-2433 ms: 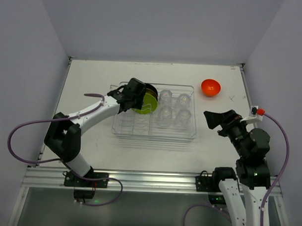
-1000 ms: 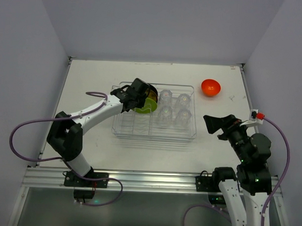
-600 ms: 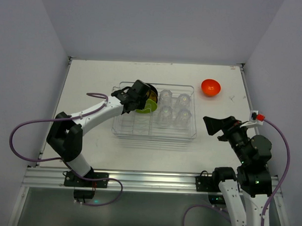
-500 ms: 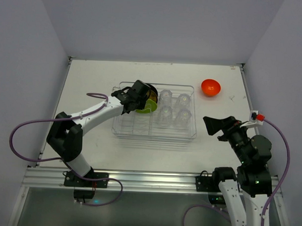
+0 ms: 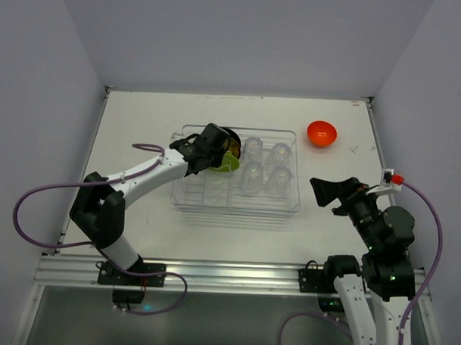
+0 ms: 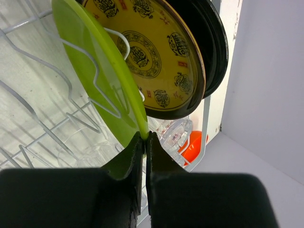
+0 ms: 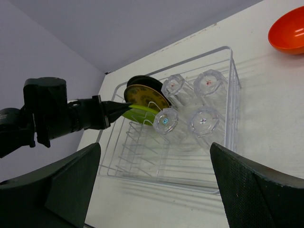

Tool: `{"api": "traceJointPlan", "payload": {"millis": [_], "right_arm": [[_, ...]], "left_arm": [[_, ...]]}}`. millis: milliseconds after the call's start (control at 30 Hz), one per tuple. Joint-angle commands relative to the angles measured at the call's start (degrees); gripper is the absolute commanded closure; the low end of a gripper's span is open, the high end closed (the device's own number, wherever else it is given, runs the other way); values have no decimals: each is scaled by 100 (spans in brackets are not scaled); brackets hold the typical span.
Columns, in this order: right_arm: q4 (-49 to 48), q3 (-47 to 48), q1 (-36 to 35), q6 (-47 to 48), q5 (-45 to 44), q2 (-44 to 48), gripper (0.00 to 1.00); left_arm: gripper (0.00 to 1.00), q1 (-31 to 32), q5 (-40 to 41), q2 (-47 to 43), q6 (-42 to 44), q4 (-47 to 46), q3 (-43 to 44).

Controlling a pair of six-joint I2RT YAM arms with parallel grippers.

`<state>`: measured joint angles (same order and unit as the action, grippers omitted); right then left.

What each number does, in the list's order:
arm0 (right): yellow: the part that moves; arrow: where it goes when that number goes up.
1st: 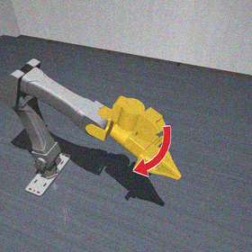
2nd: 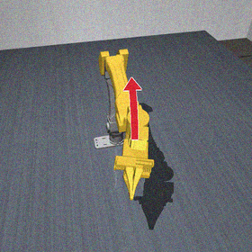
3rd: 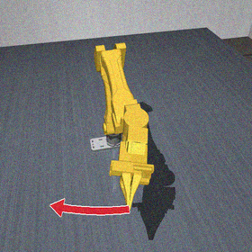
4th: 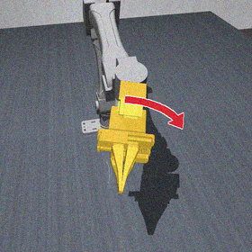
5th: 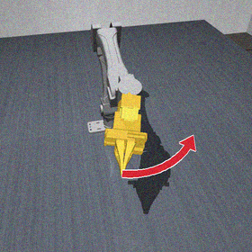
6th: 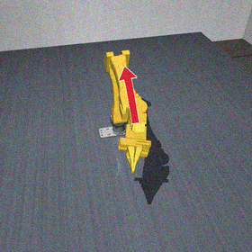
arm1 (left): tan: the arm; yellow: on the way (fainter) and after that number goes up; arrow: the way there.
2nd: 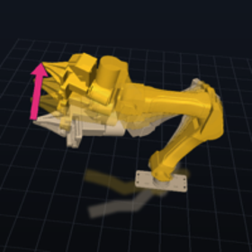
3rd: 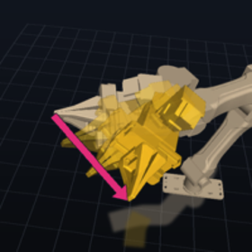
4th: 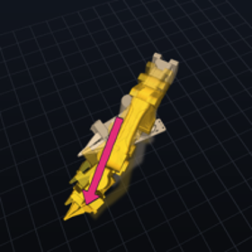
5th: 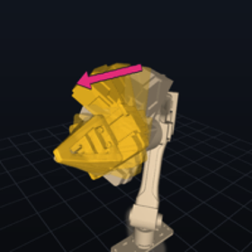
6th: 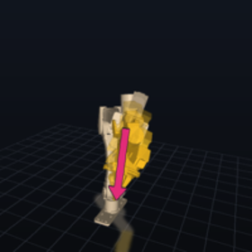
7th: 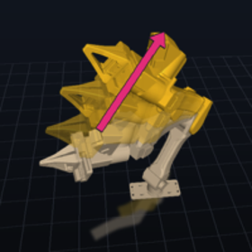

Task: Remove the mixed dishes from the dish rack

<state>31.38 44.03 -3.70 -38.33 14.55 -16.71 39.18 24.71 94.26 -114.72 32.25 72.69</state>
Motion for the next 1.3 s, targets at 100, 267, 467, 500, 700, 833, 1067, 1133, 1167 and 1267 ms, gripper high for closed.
{"api": "traceJointPlan", "payload": {"millis": [100, 267, 467, 500, 700, 833, 1067, 1133, 1167, 1267], "right_arm": [[-44, 106, -7, 97, 119, 19, 1], [-44, 114, -7, 115, 101, 19, 1], [-18, 123, -7, 150, 57, 36, 1], [0, 132, -7, 159, 40, 36, 1], [-9, 114, -7, 176, -13, 36, 1], [26, 176, -7, 203, -92, 36, 1], [0, 193, -7, 264, -224, -16, 1], [26, 228, -7, 291, -277, -25, 1], [35, 237, -7, 291, -373, -34, 1], [62, 290, -7, 308, -444, -86, 1]], "left_arm": [[100, 134, 429, -259, -1211, 554, -272], [100, 301, 762, -496, -1422, 493, -316], [100, 564, 1457, -812, -1369, 238, -334], [100, 573, 1484, -873, -1352, 212, -334], [100, 696, 1783, -1137, -1107, 10, -413], [100, 740, 2002, -1366, -711, -306, -510], [100, 863, 2292, -1840, 840, -1051, -518], [100, 916, 2328, -2015, 1283, -1220, -545], [100, 951, 2424, -2086, 1598, -1447, -580], [100, 1083, 2565, -2306, 2687, -1633, -667]]}}
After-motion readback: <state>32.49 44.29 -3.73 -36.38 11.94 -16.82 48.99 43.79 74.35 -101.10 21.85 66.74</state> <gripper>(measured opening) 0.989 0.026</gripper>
